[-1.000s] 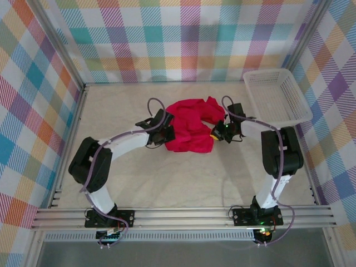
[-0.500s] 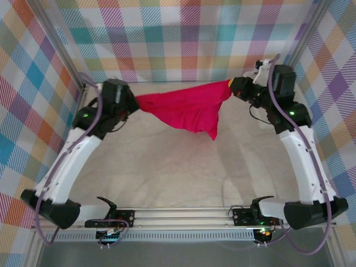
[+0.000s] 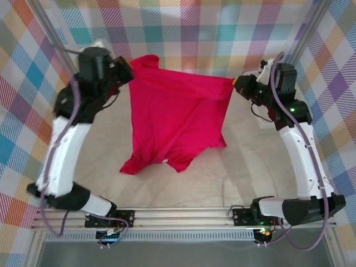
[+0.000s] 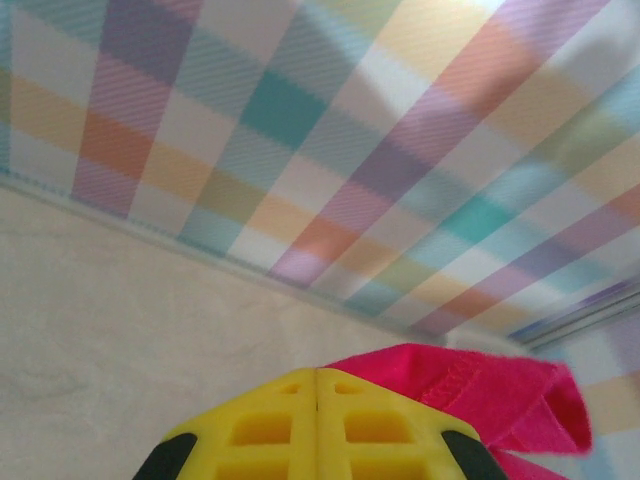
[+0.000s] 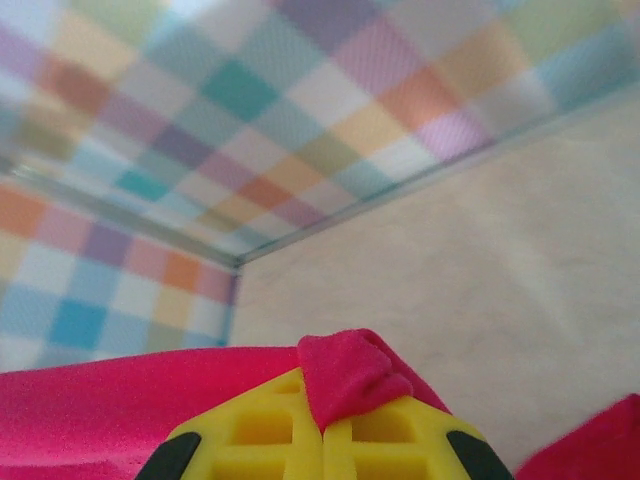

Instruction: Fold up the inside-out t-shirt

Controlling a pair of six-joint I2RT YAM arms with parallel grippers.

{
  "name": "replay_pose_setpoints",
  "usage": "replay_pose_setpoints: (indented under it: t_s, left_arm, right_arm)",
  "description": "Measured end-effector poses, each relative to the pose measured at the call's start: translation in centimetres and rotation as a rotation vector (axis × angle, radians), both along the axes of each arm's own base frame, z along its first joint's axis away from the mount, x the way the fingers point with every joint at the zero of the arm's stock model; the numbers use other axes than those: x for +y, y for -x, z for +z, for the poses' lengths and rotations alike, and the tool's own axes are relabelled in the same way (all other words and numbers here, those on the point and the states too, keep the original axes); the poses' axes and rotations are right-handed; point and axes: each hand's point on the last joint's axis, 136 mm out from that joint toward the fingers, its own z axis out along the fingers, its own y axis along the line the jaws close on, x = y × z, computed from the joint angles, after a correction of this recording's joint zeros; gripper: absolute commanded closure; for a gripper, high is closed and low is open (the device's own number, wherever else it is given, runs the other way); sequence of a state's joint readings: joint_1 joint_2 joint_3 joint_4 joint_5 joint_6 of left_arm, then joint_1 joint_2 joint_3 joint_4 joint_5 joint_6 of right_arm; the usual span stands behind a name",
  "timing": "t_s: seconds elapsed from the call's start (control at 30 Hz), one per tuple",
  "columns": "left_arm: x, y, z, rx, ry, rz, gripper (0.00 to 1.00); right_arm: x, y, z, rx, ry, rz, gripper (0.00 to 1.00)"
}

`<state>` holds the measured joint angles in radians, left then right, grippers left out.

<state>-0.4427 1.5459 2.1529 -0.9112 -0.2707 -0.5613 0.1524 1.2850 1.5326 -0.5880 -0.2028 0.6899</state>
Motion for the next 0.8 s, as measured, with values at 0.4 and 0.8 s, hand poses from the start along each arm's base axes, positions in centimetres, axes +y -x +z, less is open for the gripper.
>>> replay_pose_setpoints:
  t_s: [0.4,0.8]
  left_arm:
    - [2.7,-9.5,-30.5,0.745,-0.243,0.077,0.29]
    - [8.4,9.9,-35.6,0.892,-0.219,0.109,0.26]
  right_arm:
    - [-8.2,-3.4,-20.8,0.494,0.083,-0.279,0.41]
    - [1.9,-0.6,-25.7,0.546,0.154,0.138,0.34]
